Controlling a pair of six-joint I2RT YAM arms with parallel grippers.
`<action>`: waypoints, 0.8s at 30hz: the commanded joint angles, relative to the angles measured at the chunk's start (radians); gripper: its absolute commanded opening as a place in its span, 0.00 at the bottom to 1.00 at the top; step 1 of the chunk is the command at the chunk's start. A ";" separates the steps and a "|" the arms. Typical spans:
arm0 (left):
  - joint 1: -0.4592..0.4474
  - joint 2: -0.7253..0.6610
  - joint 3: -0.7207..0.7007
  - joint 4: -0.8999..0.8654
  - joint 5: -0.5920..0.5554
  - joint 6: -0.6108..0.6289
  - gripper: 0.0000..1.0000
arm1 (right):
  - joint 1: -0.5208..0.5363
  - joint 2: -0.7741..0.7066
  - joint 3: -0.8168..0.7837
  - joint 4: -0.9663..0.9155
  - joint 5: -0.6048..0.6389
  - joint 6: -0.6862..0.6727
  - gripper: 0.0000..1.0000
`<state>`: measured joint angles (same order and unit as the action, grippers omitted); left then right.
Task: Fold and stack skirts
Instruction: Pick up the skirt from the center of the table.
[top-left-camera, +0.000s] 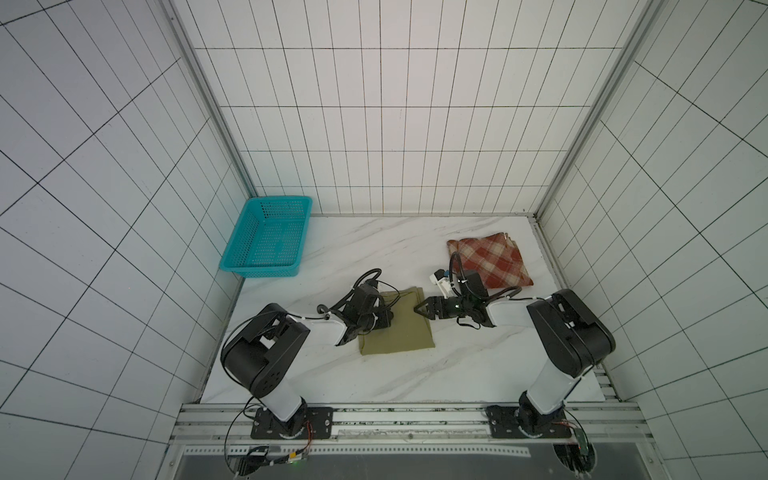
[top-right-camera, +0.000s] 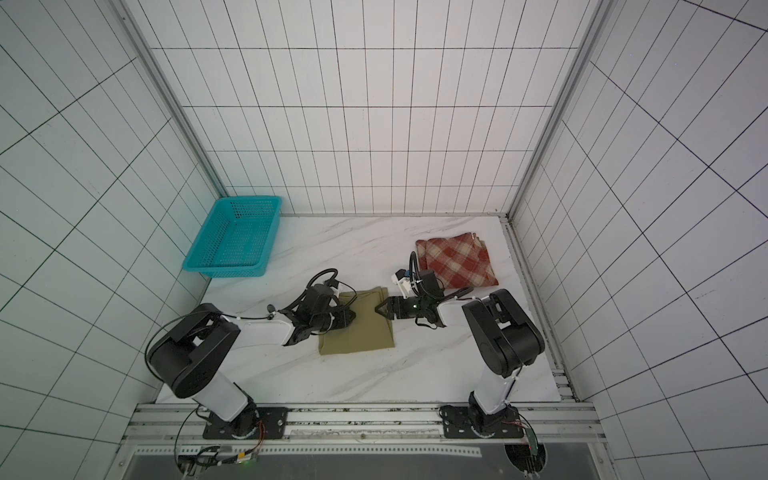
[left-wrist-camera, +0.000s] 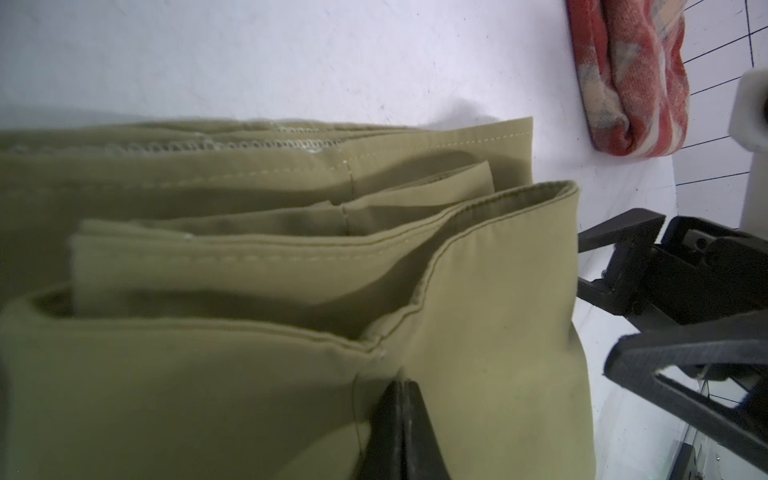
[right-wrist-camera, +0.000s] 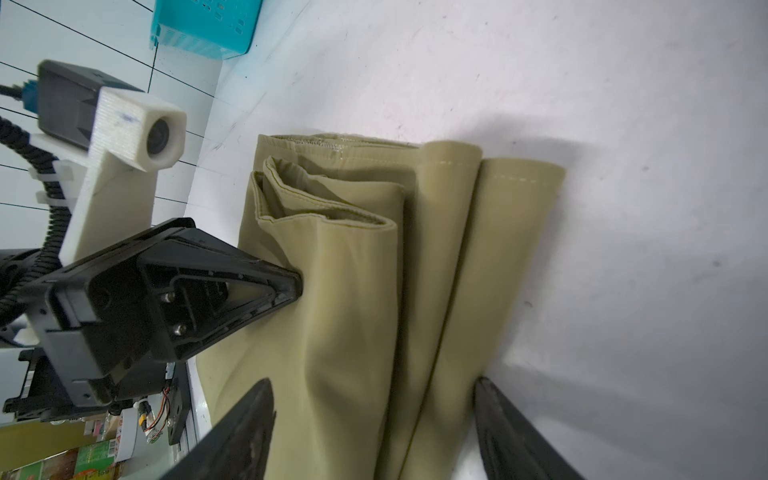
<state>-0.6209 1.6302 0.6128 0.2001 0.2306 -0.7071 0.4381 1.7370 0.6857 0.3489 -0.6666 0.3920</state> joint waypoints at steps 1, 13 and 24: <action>0.008 0.013 -0.014 0.015 -0.001 0.003 0.00 | 0.011 0.030 -0.011 -0.136 0.079 -0.004 0.75; 0.009 0.000 -0.025 0.036 0.008 -0.008 0.00 | 0.014 -0.058 -0.064 -0.183 0.112 0.013 0.74; 0.007 -0.001 -0.024 0.041 0.010 -0.011 0.00 | 0.101 0.054 -0.026 -0.073 0.099 0.083 0.68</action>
<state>-0.6178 1.6302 0.6033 0.2211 0.2405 -0.7105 0.5209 1.7252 0.6697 0.3645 -0.6003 0.4320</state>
